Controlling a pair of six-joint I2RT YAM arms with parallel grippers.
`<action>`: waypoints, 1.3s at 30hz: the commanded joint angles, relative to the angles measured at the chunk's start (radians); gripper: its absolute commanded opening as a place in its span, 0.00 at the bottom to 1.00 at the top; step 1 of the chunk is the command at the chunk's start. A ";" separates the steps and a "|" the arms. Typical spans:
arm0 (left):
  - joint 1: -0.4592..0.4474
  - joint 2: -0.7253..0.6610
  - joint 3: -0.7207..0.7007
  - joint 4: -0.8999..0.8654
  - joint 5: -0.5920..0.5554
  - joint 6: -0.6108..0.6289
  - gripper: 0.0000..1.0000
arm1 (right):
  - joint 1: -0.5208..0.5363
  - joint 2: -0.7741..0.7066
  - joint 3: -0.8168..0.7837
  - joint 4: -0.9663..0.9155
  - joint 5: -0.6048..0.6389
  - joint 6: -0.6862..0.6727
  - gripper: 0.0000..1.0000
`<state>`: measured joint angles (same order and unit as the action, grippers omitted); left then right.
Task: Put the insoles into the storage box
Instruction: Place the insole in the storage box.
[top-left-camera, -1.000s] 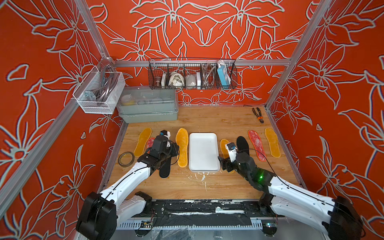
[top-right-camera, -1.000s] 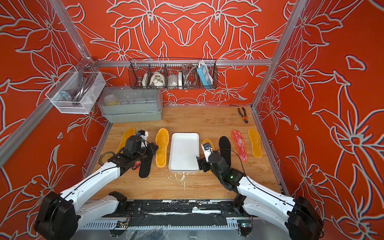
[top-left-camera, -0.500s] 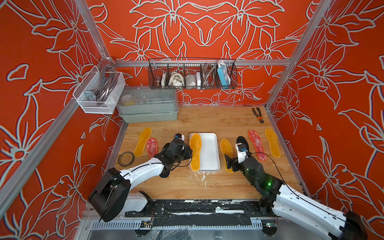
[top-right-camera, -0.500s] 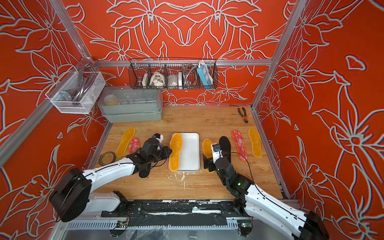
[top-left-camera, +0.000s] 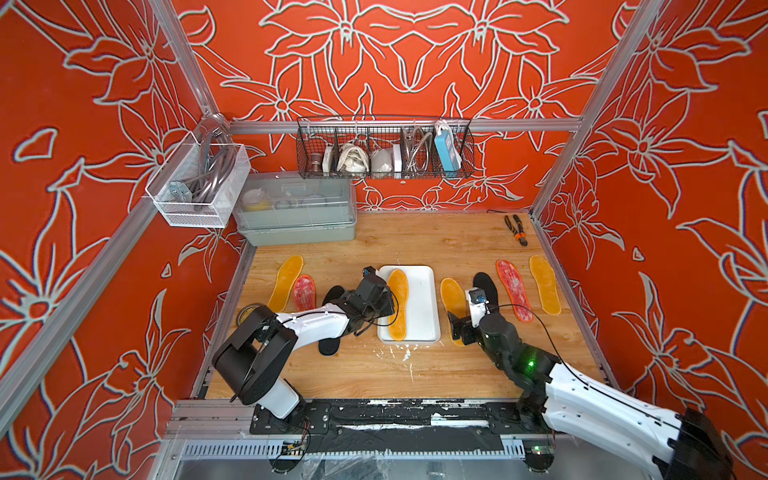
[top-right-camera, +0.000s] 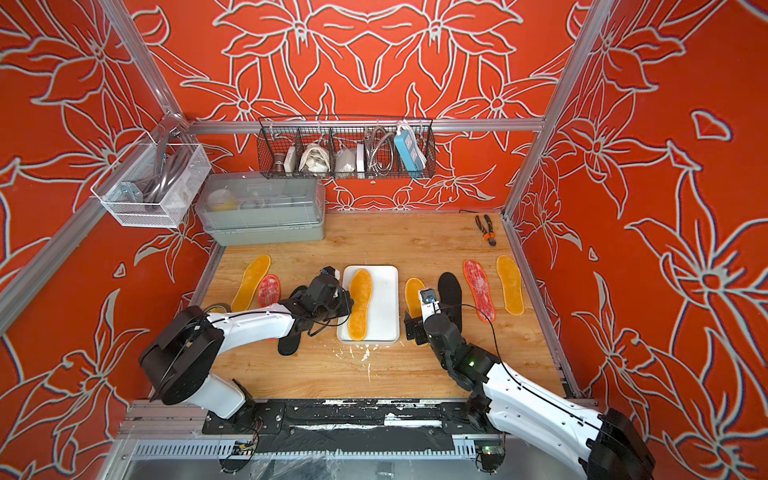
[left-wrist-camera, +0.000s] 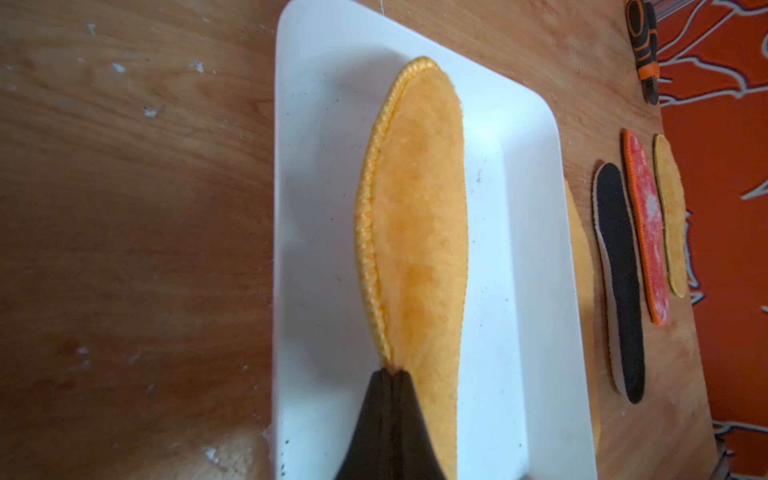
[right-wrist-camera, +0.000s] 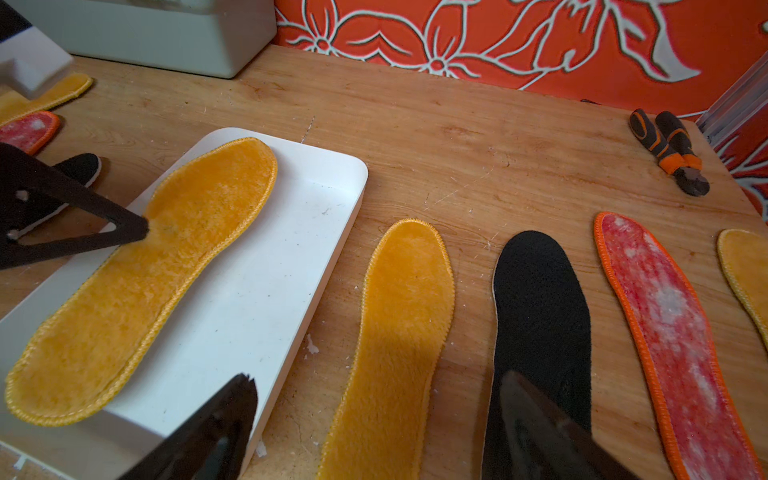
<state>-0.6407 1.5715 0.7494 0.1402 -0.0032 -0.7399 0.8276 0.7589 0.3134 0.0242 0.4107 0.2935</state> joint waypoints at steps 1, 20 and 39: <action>-0.012 0.022 0.038 -0.026 -0.040 0.019 0.00 | -0.001 0.000 0.024 -0.012 -0.003 0.006 0.94; -0.038 0.035 0.073 -0.136 -0.152 0.037 0.10 | -0.001 0.007 0.026 -0.010 -0.004 0.004 0.94; -0.076 -0.316 -0.015 -0.151 -0.188 0.206 0.49 | -0.117 0.058 0.111 -0.118 -0.109 0.056 0.99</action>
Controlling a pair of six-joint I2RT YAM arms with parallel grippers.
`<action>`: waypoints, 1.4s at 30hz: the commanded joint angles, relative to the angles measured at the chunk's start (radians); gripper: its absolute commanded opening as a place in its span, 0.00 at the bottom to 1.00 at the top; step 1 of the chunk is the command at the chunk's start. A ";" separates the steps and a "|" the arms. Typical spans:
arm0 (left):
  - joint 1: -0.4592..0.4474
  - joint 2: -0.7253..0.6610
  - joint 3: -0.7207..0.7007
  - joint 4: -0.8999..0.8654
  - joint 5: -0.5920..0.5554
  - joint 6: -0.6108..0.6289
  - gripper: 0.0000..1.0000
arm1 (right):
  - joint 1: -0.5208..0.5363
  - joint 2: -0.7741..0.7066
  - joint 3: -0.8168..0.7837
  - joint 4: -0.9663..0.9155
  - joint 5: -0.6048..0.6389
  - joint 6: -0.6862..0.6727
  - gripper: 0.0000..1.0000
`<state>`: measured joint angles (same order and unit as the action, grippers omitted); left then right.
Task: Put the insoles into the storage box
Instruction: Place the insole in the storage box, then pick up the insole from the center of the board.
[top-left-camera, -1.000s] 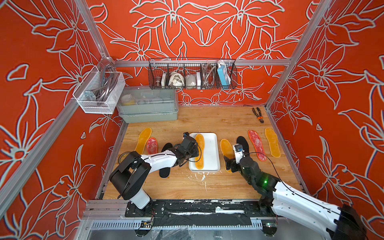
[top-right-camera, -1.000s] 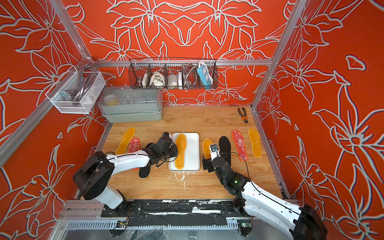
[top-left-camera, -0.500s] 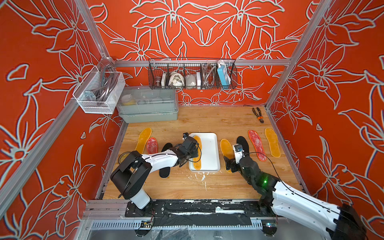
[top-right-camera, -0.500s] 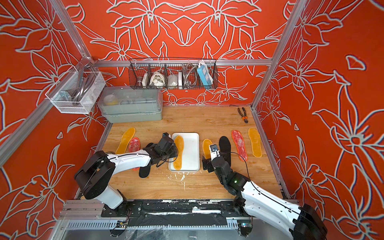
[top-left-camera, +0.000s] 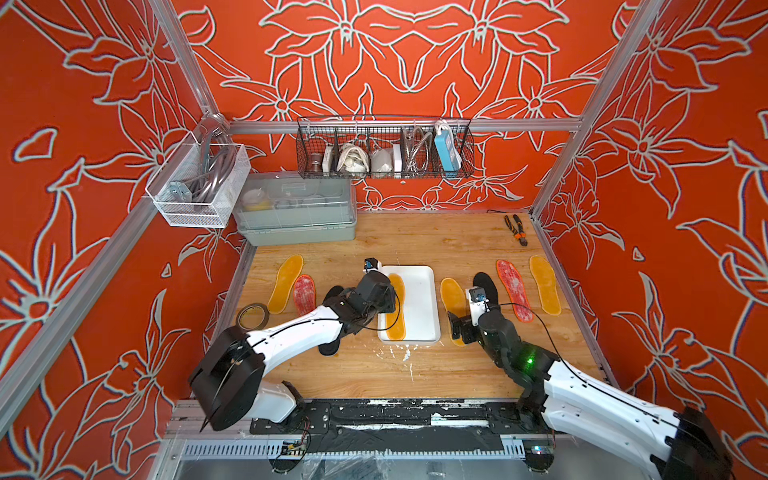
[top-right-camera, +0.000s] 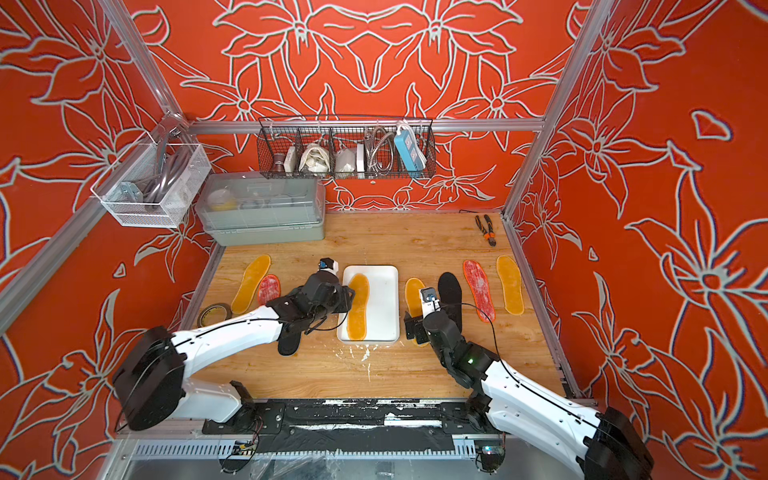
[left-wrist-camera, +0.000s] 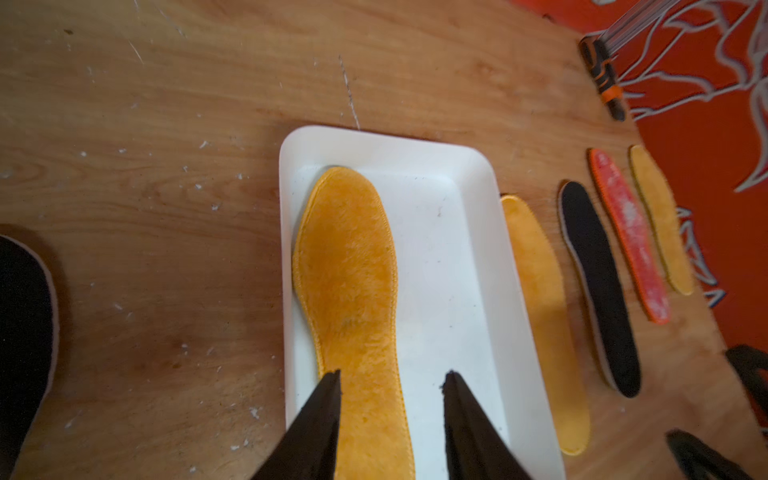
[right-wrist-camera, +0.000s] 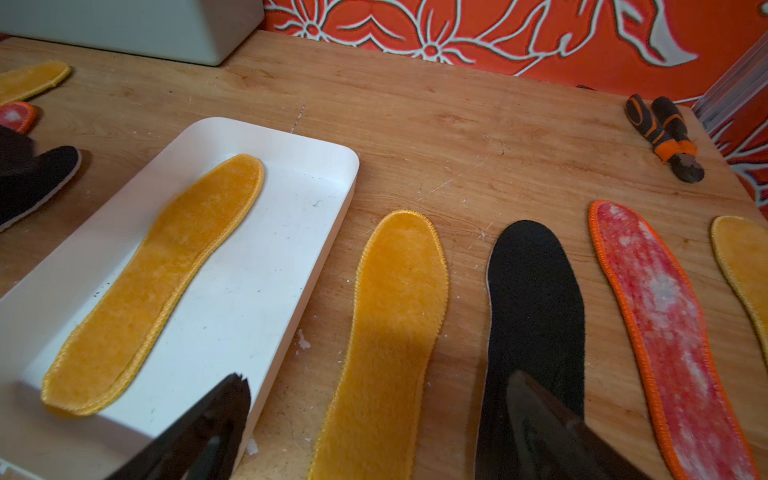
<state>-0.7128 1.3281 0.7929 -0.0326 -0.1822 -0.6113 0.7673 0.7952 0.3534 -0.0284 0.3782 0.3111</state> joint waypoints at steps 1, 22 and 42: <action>-0.003 -0.109 -0.093 0.045 -0.001 0.118 0.51 | -0.095 0.050 0.101 -0.095 -0.123 0.059 0.98; 0.002 -0.350 -0.317 0.072 0.479 0.522 0.73 | -0.387 0.570 0.421 -0.374 -0.476 0.145 0.57; -0.040 -0.315 -0.337 0.119 0.436 0.539 0.76 | -0.418 0.759 0.402 -0.288 -0.543 0.159 0.44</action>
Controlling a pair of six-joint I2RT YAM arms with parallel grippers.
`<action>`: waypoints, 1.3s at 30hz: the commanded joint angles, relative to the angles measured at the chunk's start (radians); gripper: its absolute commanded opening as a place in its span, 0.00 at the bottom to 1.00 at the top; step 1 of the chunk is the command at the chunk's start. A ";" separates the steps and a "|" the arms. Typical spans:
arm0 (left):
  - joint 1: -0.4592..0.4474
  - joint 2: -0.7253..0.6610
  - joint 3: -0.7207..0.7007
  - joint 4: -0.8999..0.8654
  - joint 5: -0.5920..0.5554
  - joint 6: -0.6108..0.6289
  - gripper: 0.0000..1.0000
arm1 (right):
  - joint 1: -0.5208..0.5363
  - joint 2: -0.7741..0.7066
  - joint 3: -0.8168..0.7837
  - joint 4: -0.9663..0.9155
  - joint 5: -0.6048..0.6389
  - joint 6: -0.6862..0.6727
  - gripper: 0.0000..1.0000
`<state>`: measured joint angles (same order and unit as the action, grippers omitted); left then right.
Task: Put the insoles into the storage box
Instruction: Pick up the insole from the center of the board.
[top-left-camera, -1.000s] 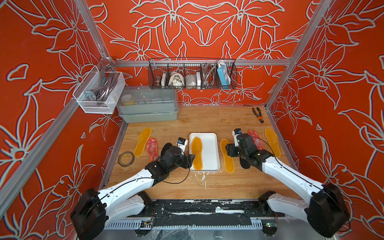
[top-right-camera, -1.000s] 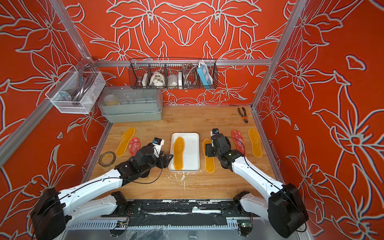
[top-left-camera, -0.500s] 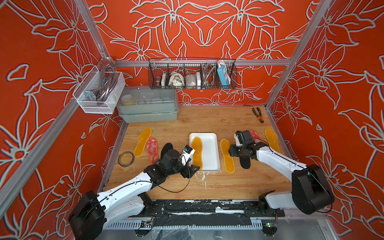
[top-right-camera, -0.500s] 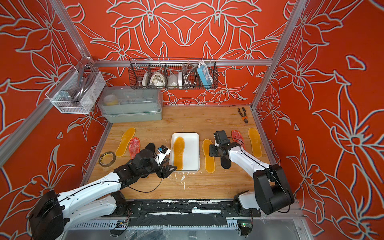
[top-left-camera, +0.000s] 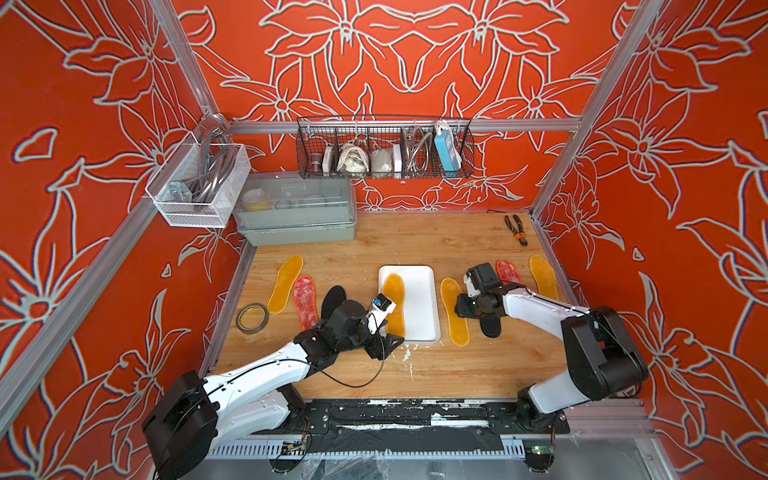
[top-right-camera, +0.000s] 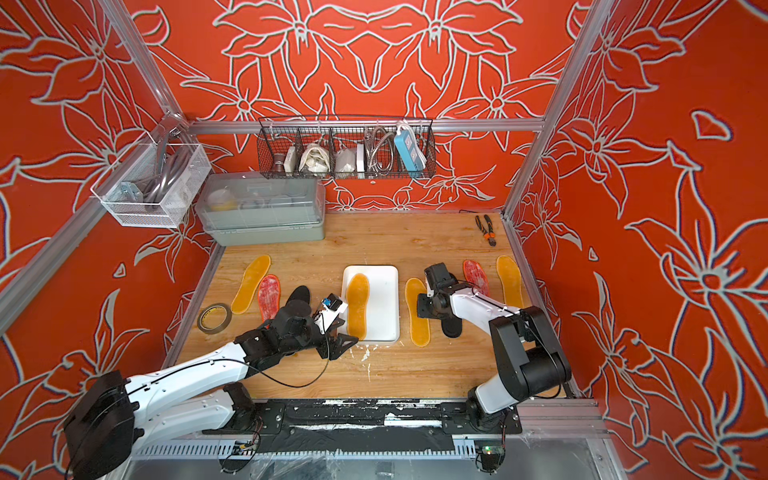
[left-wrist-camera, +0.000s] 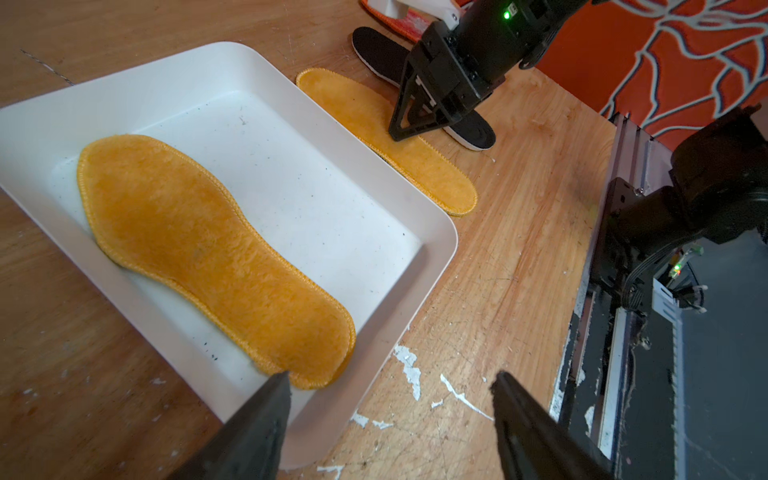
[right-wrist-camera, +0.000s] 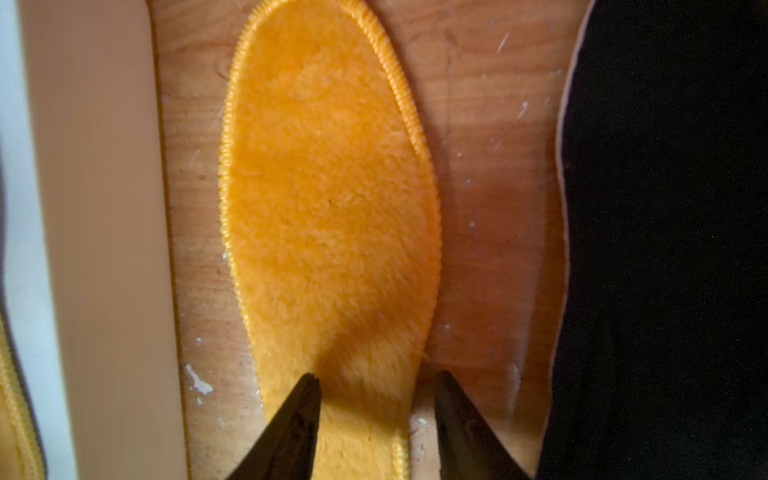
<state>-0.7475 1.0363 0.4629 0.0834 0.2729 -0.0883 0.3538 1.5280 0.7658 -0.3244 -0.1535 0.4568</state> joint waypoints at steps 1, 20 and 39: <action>-0.006 -0.029 -0.008 0.003 -0.025 0.015 0.77 | -0.004 0.032 -0.008 0.004 -0.004 0.017 0.41; -0.006 -0.058 -0.017 0.004 -0.018 0.017 0.76 | -0.004 -0.121 -0.042 -0.038 -0.001 0.073 0.00; -0.006 -0.160 -0.049 -0.019 -0.110 0.022 0.76 | 0.017 -0.363 0.021 -0.098 -0.144 0.269 0.00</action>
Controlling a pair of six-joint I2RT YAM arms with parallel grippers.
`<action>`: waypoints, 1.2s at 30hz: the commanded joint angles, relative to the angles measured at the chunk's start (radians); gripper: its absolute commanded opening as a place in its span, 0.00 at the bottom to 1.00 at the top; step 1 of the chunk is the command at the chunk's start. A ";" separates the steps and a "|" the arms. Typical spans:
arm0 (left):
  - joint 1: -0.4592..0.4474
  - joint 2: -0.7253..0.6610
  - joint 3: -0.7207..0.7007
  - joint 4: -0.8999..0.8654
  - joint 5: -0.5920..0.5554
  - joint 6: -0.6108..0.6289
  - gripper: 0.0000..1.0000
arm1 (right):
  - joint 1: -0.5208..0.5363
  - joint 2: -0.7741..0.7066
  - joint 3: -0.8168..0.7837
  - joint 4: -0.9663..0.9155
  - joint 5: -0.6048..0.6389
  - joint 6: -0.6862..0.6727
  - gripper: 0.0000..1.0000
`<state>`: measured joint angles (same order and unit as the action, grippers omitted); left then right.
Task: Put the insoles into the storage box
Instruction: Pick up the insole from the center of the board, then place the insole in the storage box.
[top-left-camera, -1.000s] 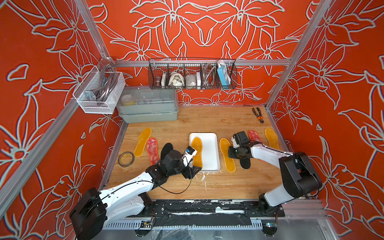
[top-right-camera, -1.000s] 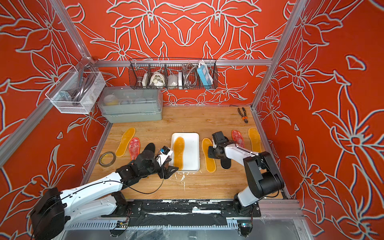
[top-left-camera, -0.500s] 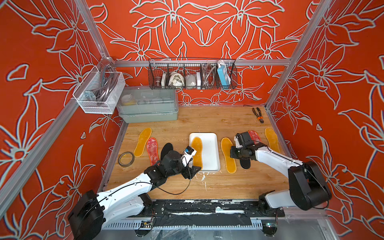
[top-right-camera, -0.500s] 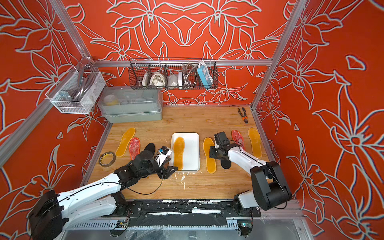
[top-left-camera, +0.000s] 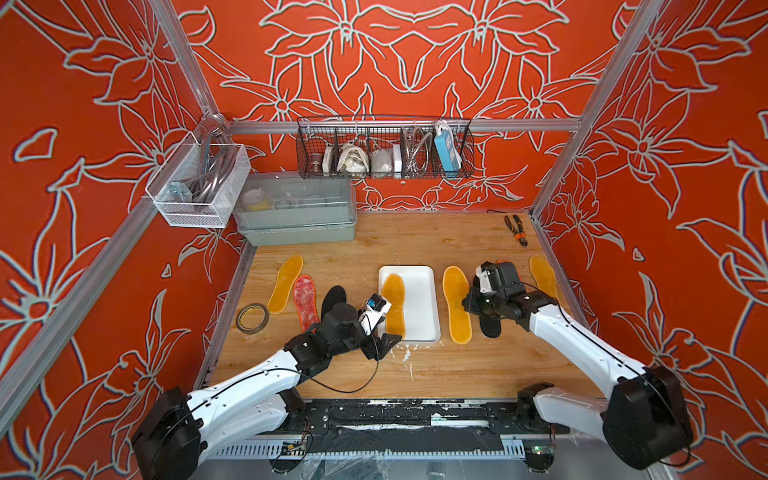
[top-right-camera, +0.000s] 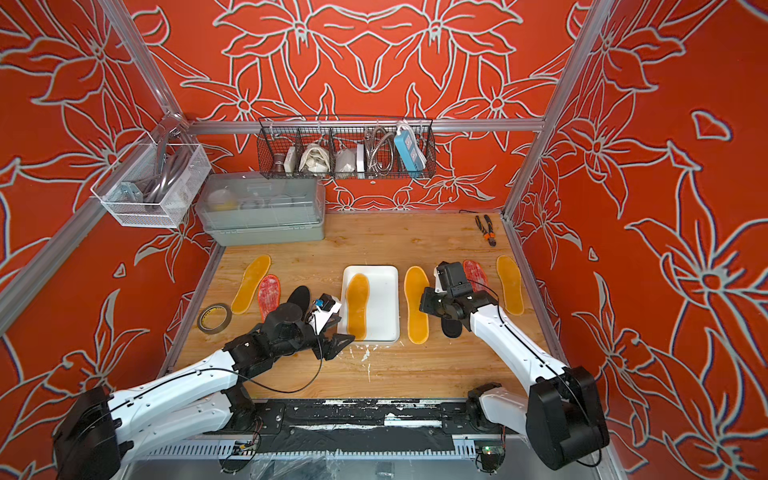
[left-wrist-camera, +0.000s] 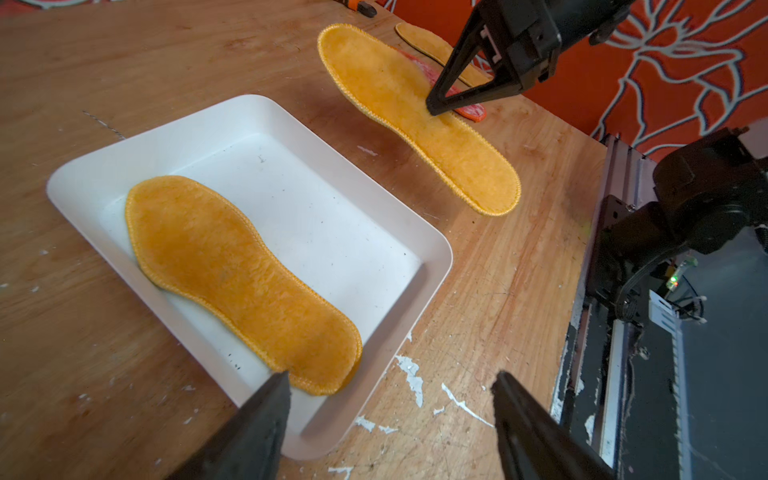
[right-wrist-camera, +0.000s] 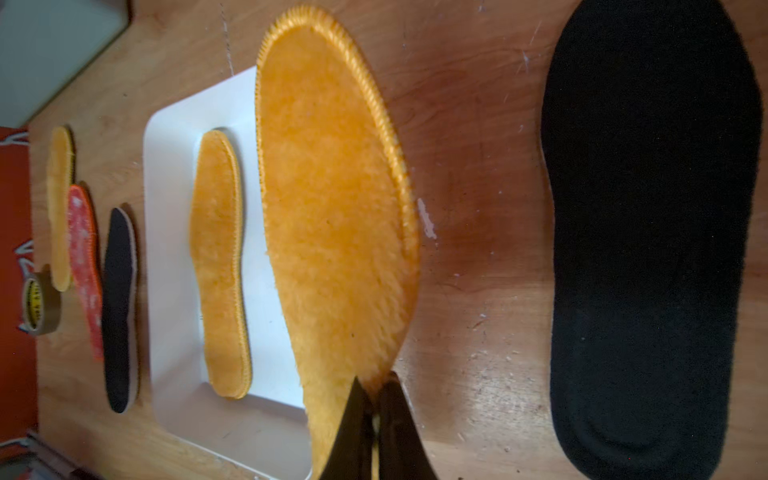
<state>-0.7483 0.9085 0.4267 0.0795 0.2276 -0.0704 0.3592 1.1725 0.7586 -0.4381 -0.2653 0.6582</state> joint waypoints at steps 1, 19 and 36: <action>-0.005 -0.043 -0.018 -0.017 -0.078 0.003 0.76 | 0.023 0.000 0.030 0.036 -0.029 0.085 0.00; -0.005 -0.096 -0.034 -0.043 -0.188 0.003 0.74 | 0.247 0.335 0.180 0.176 0.217 0.172 0.00; -0.006 -0.065 -0.028 -0.032 -0.181 0.000 0.74 | 0.305 0.464 0.220 0.187 0.305 0.145 0.00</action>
<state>-0.7483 0.8444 0.3977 0.0387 0.0494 -0.0708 0.6521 1.6169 0.9531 -0.2516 0.0055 0.8173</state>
